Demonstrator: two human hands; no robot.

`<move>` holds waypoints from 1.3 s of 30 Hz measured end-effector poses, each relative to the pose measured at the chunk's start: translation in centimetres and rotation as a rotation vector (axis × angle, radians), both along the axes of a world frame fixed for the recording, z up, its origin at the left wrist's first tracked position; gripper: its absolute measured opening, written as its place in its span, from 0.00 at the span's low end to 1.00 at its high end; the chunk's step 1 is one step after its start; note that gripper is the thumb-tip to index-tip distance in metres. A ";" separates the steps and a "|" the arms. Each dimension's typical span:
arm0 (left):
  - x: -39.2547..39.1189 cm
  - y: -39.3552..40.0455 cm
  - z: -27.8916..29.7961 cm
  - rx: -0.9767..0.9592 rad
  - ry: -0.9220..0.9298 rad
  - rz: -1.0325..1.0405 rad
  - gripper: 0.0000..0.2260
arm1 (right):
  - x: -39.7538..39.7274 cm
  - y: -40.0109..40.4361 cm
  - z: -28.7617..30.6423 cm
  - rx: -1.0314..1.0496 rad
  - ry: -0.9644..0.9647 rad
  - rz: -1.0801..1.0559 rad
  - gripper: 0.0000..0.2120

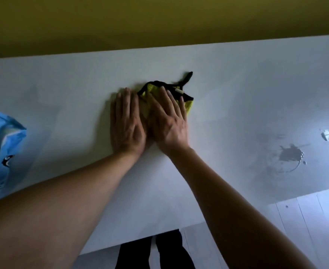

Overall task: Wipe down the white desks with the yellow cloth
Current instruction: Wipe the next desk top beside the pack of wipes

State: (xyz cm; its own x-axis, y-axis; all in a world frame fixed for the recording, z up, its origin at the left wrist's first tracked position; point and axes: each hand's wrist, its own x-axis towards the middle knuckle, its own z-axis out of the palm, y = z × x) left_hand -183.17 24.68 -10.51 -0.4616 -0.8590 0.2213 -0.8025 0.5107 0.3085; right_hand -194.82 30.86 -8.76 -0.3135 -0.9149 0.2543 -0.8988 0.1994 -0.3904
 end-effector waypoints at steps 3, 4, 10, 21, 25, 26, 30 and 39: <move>-0.1 0.1 0.4 -0.008 0.009 0.010 0.27 | -3.9 0.1 -0.4 -0.055 0.006 -0.038 0.25; -0.1 0.4 0.5 -0.021 0.002 0.018 0.27 | -5.8 -0.1 -0.6 -0.076 -0.006 -0.130 0.26; -0.3 0.4 0.5 0.006 -0.071 0.036 0.28 | -14.2 -2.0 -0.2 0.071 -0.102 -0.736 0.28; -0.2 0.4 0.0 -0.050 -0.117 0.060 0.25 | -4.0 -8.2 -0.4 0.010 -0.024 0.149 0.24; -0.2 0.2 0.7 0.014 -0.102 0.047 0.28 | -15.3 -7.5 -1.0 -0.121 0.059 -0.191 0.25; -0.3 0.2 0.7 0.015 -0.097 0.050 0.28 | -18.3 -6.9 -1.0 -0.135 0.091 -0.322 0.24; -0.3 0.4 0.6 0.013 -0.113 0.047 0.28 | -23.0 -6.6 -0.3 0.071 -0.045 -0.676 0.27; -0.2 0.4 0.8 0.020 -0.170 0.076 0.29 | -3.3 -14.6 1.0 0.038 -0.002 0.184 0.28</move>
State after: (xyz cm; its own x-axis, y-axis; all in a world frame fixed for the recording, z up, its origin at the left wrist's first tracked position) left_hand -183.34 25.03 -9.68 -0.4242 -0.8964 0.1286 -0.8801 0.4415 0.1745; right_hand -198.13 16.31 -7.80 -0.1408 -0.9658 0.2178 -0.9206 0.0469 -0.3876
